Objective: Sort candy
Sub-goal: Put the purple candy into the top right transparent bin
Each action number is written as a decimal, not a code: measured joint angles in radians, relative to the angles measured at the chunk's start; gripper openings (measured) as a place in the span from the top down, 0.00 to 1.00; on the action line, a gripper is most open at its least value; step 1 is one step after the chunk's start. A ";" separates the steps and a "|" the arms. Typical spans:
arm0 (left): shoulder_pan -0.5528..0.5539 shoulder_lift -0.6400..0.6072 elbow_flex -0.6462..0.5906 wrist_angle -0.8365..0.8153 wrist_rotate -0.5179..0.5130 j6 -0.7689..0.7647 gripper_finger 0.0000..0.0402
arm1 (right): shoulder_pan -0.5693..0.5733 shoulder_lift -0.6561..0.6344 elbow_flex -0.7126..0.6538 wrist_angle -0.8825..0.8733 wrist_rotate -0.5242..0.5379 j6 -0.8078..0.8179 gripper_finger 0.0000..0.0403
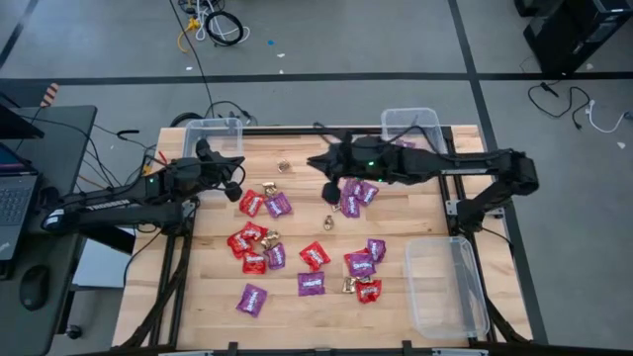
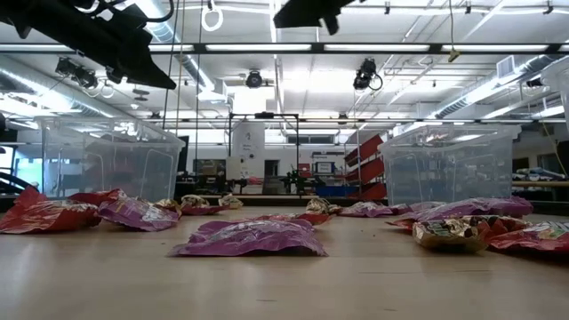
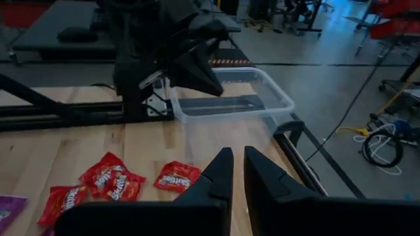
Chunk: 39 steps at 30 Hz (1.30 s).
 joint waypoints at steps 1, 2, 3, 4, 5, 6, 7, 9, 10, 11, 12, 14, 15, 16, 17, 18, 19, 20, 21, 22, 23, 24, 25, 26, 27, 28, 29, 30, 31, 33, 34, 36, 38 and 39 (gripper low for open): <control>0.000 0.000 0.000 -0.003 0.000 0.000 0.98 | 0.003 0.019 0.014 0.000 0.000 -0.003 0.94; 0.000 0.000 0.000 -0.006 0.000 0.000 0.98 | 0.006 0.038 0.027 0.000 0.000 -0.005 0.94; 0.000 0.000 0.000 -0.010 0.000 0.000 0.98 | 0.008 0.058 0.040 0.001 0.000 -0.007 0.94; 0.000 0.000 0.000 -0.016 0.000 0.000 0.98 | 0.010 0.075 0.050 0.001 0.000 -0.007 0.94; 0.000 0.000 0.000 -0.019 0.000 0.000 0.98 | 0.011 0.092 0.057 -0.001 0.000 -0.007 0.94; 0.000 0.000 0.000 -0.020 0.000 0.000 0.98 | 0.012 0.110 0.065 0.000 0.000 -0.007 0.94; 0.000 0.000 0.000 -0.020 0.000 -0.001 0.98 | 0.014 0.123 0.070 0.004 0.000 -0.007 0.94; 0.000 0.000 0.000 -0.020 0.000 -0.001 0.98 | 0.014 0.150 0.076 0.001 0.000 -0.007 0.94; 0.000 0.000 0.000 -0.019 0.000 -0.002 0.98 | 0.015 0.164 0.078 0.004 0.000 -0.007 0.94; 0.000 0.000 0.000 -0.016 0.000 -0.006 0.98 | 0.016 0.178 0.078 0.006 0.000 -0.007 0.94; 0.000 0.000 0.000 -0.010 0.000 -0.012 0.98 | 0.017 0.190 0.078 0.008 0.000 -0.007 0.94; 0.000 0.000 0.000 0.003 0.000 -0.019 0.98 | 0.020 0.219 0.078 0.014 0.000 -0.007 0.94; 0.000 0.000 0.000 0.008 0.001 -0.020 0.98 | 0.021 0.234 0.078 0.017 0.000 -0.007 0.94; 0.000 0.000 0.000 0.011 0.001 -0.021 0.98 | 0.022 0.251 0.078 0.034 0.000 -0.007 0.94; 0.000 0.000 0.000 0.013 0.001 -0.023 0.98 | 0.023 0.267 0.078 0.064 0.000 -0.007 0.94; 0.000 0.000 0.000 0.015 0.001 -0.024 0.98 | 0.024 0.286 0.078 0.090 0.000 -0.010 0.94; 0.000 0.000 0.000 0.019 0.001 -0.026 0.98 | 0.025 0.304 0.078 0.117 0.000 -0.019 0.94; 0.000 0.000 0.000 0.028 0.001 -0.026 0.98 | 0.028 0.324 0.078 0.138 0.000 -0.033 0.94; 0.000 0.000 0.000 0.040 0.001 -0.026 0.98 | 0.029 0.345 0.078 0.160 0.000 -0.046 0.94; 0.000 0.000 0.000 0.052 0.001 -0.026 0.98 | 0.029 0.364 0.078 0.175 0.000 -0.057 0.94; 0.000 -0.001 0.000 0.059 0.001 -0.027 0.98 | 0.029 0.381 0.078 0.180 0.000 -0.062 0.94; 0.000 -0.001 0.000 0.064 0.002 -0.027 0.98 | 0.029 0.397 0.078 0.190 0.000 -0.065 0.94; 0.000 0.000 0.000 0.067 0.002 -0.030 0.98 | 0.029 0.409 0.078 0.199 0.000 -0.066 0.94; 0.000 0.000 0.000 0.067 0.002 -0.031 0.98 | 0.029 0.421 0.078 0.208 0.000 -0.067 0.94; 0.000 0.000 0.000 0.067 0.002 -0.032 0.98 | 0.029 0.430 0.078 0.223 0.000 -0.067 0.94; 0.000 0.000 0.000 0.067 0.002 -0.032 0.98 | 0.029 0.444 0.078 0.238 0.000 -0.067 0.94; 0.000 0.000 0.000 0.067 0.002 -0.032 0.98 | 0.029 0.457 0.078 0.253 0.003 -0.068 0.94; 0.000 0.000 0.000 0.067 0.002 -0.032 0.98 | 0.029 0.471 0.078 0.262 0.007 -0.074 0.94; 0.000 0.000 0.000 0.067 0.002 -0.032 0.98 | 0.029 0.487 0.078 0.274 0.012 -0.081 0.94; 0.000 0.000 0.000 0.068 0.002 -0.032 0.98 | 0.029 0.516 0.078 0.285 0.017 -0.087 0.94; 0.000 0.000 0.000 0.068 0.002 -0.032 0.98 | 0.029 0.529 0.078 0.293 0.017 -0.087 0.94; 0.000 0.000 0.000 0.067 0.002 -0.032 0.98 | 0.029 0.555 0.078 0.299 0.019 -0.086 0.94; 0.000 0.000 0.000 0.066 0.001 -0.032 0.98 | 0.029 0.578 0.078 0.299 0.021 -0.086 0.94; 0.000 0.000 0.000 0.066 0.001 -0.032 0.98 | 0.029 0.590 0.078 0.302 0.026 -0.086 0.94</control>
